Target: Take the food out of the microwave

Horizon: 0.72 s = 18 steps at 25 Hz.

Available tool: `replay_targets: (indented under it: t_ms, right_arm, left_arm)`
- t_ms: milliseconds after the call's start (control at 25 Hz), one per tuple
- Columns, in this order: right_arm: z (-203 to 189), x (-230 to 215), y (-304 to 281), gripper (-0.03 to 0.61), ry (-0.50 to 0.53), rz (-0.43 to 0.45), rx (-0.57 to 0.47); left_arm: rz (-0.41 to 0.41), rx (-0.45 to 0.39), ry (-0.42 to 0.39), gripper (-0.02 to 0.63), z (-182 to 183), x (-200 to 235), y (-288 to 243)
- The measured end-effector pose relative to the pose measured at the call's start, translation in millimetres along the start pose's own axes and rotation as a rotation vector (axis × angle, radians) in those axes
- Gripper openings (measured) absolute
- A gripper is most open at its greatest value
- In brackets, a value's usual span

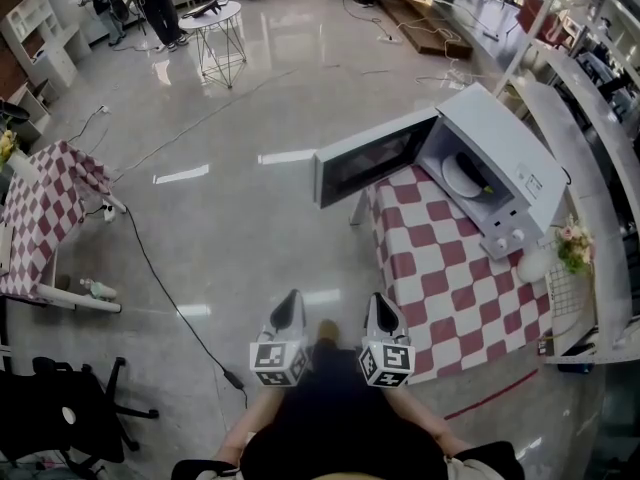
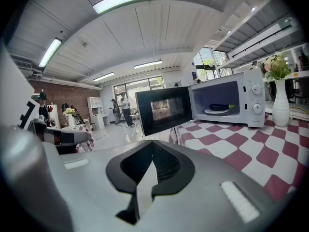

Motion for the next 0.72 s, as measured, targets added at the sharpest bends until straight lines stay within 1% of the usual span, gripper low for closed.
replay_targets:
  t_ms: [360, 520, 720]
  right_arm:
    - [11, -19, -34, 0.001, -0.009, -0.001, 0.012]
    - [13, -27, -45, 0.002, -0.02, -0.005, 0.024]
    - [14, -32, -59, 0.001, -0.031, 0.005, 0.047]
  left_arm:
    - [0.021, 0.007, -0.001, 0.008, 8, 5, -35]
    - [0.023, 0.026, -0.003, 0.008, 5, 7, -49]
    - [0.021, 0.015, -0.003, 0.008, 15, 4, -62]
Point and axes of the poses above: the fingertips, and each gripper's own axes: y backward along the fingers, x to its left, z out of its top, the point moved 3 cm from there along y, backward along the fingers, and after that the axes turned 8 degrees about z, right-handed, at the moved point
